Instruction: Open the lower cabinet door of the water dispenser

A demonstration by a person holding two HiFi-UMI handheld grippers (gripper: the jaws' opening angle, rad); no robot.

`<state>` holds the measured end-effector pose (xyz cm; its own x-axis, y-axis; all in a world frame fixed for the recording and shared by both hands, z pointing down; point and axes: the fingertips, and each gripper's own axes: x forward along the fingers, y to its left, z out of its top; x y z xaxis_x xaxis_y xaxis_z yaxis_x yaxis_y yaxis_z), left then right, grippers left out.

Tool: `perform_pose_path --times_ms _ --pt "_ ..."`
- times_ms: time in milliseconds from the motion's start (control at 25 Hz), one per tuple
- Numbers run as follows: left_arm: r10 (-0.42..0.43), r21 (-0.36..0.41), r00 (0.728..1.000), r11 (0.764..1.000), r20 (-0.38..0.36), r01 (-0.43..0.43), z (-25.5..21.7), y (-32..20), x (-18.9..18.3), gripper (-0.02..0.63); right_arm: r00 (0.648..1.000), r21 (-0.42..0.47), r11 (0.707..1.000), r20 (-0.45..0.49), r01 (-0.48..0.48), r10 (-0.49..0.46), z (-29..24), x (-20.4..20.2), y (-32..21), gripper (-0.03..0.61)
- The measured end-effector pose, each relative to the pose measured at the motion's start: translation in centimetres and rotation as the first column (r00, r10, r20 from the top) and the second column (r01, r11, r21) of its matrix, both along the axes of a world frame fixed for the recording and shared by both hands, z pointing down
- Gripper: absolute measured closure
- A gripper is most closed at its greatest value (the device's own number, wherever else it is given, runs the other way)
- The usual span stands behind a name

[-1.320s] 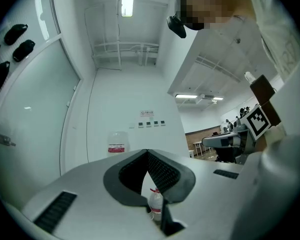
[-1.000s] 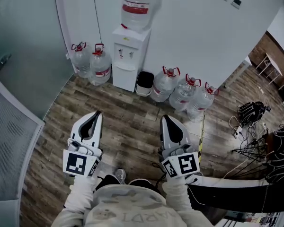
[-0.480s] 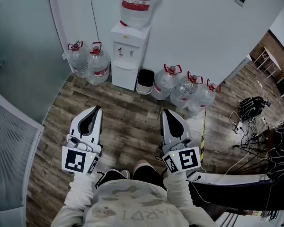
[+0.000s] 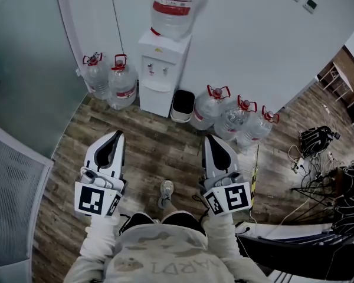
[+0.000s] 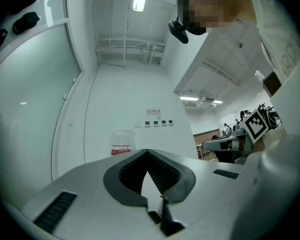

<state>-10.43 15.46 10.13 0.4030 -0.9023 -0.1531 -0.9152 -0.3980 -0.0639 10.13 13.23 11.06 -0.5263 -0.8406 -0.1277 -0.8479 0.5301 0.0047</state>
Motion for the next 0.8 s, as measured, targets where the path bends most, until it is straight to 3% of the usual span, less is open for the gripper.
perform_pose_path --times_ms 800 --pt "-0.110 0.041 0.994 0.993 -0.014 0.111 -0.5 -14.5 1.8 0.612 0.988 0.017 0.988 -0.012 0.153 -0.153 0.2 0.3 -16.9 0.569"
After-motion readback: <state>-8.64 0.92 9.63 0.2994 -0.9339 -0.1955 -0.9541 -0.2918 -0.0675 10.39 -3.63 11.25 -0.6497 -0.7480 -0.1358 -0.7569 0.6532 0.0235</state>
